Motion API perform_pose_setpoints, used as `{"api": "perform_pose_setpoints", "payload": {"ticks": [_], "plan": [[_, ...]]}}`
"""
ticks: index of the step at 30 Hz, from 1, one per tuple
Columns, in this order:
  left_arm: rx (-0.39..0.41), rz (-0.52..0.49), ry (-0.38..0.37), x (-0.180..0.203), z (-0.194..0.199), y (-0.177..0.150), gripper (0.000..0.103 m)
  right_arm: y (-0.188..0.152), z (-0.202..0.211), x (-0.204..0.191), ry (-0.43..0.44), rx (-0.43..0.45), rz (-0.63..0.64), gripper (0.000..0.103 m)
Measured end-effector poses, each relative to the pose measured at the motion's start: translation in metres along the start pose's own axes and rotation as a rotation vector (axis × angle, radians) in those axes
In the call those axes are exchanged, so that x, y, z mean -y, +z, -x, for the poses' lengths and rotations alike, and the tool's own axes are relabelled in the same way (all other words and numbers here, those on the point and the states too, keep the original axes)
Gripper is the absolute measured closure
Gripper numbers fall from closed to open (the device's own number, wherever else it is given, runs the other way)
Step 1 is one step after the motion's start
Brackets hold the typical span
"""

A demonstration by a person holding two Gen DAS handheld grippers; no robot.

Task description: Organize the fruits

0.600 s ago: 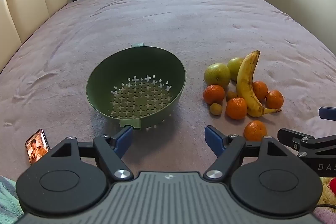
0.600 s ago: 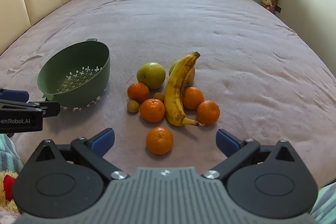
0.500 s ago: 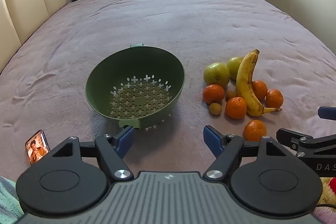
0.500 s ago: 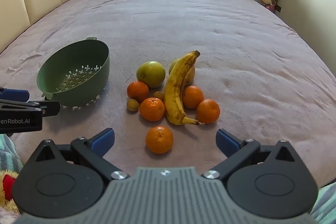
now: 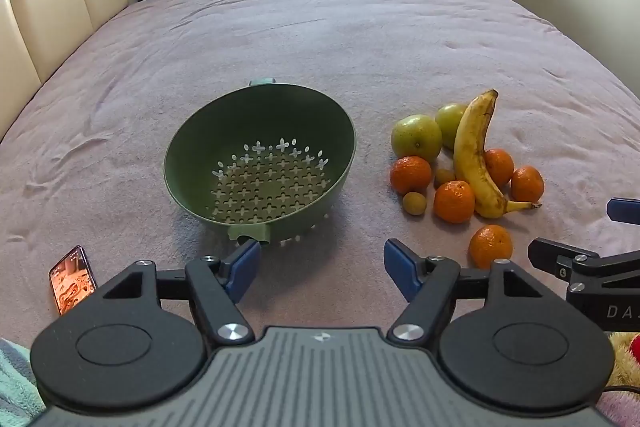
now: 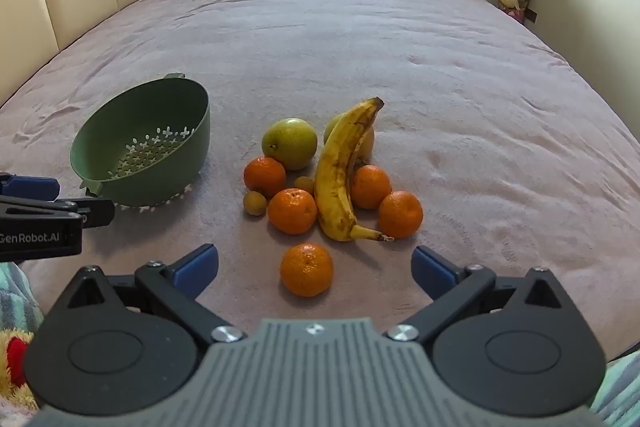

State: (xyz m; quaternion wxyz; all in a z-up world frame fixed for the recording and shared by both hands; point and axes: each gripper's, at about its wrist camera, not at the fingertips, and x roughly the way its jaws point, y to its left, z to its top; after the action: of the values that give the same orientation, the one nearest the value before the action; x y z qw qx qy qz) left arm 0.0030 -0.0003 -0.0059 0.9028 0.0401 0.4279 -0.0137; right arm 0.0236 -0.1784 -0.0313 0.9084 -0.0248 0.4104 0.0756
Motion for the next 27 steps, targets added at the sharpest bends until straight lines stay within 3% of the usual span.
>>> {"api": "perform_pose_setpoints", "payload": {"ticks": [27], "plan": [[-0.013, -0.003, 0.008, -0.004, -0.008, 0.002, 0.02, 0.001, -0.02, -0.001, -0.004, -0.065, 0.0, 0.004]]}}
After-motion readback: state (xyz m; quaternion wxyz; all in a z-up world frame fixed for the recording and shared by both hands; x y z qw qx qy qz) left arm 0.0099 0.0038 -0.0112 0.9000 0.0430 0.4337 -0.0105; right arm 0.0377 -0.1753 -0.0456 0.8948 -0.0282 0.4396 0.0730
